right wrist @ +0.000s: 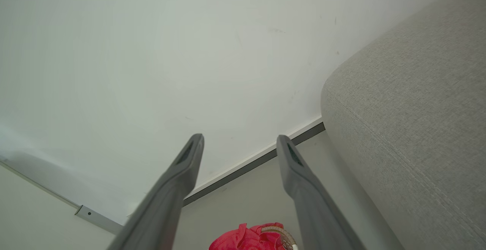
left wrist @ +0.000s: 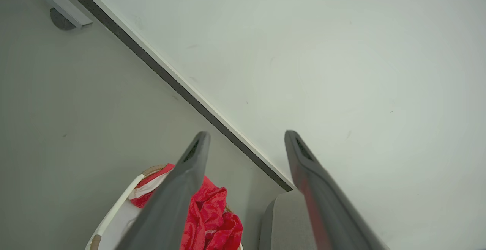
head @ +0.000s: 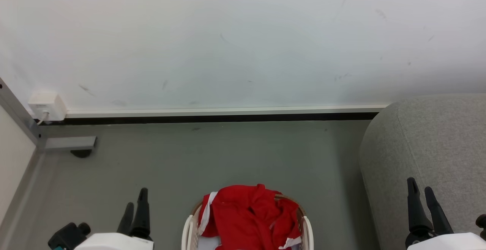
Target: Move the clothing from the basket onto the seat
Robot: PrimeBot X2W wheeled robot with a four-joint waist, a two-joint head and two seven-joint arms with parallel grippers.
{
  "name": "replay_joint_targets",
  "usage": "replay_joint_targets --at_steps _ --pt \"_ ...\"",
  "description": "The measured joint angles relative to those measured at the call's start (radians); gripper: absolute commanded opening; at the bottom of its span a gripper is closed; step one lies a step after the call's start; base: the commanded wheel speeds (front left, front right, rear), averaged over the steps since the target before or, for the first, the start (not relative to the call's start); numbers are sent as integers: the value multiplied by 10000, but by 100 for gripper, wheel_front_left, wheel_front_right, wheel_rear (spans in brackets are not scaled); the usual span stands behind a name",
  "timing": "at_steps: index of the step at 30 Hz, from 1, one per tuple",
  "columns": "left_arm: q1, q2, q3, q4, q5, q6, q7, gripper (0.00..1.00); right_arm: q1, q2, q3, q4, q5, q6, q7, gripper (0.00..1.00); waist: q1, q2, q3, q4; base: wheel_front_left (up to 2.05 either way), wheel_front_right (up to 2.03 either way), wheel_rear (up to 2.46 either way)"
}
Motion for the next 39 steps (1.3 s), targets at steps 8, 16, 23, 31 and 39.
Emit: replay_joint_targets --at_steps 8,16,23,31,39 --pt "0 4 -107 -104 1191 90 -267 100 78 -12 82 -61 -1189 0 -293 100 0 0 2 53 0 0 0" --pt "60 6 -184 -222 2253 174 -491 100 92 -19 182 -105 -2274 0 -512 100 0 0 -15 84 0 0 0" --pt "111 10 -290 -263 3085 234 -721 100 113 -27 247 -113 -3076 0 -721 100 0 0 -2 113 0 0 0" --pt "139 12 -360 -242 4161 270 -924 100 141 -29 222 -94 -4038 0 -949 100 0 0 -4 135 0 0 0" --pt "193 17 -420 -136 5120 378 -1104 100 196 -29 169 42 -4681 0 -1127 100 0 0 -19 177 0 0 0"
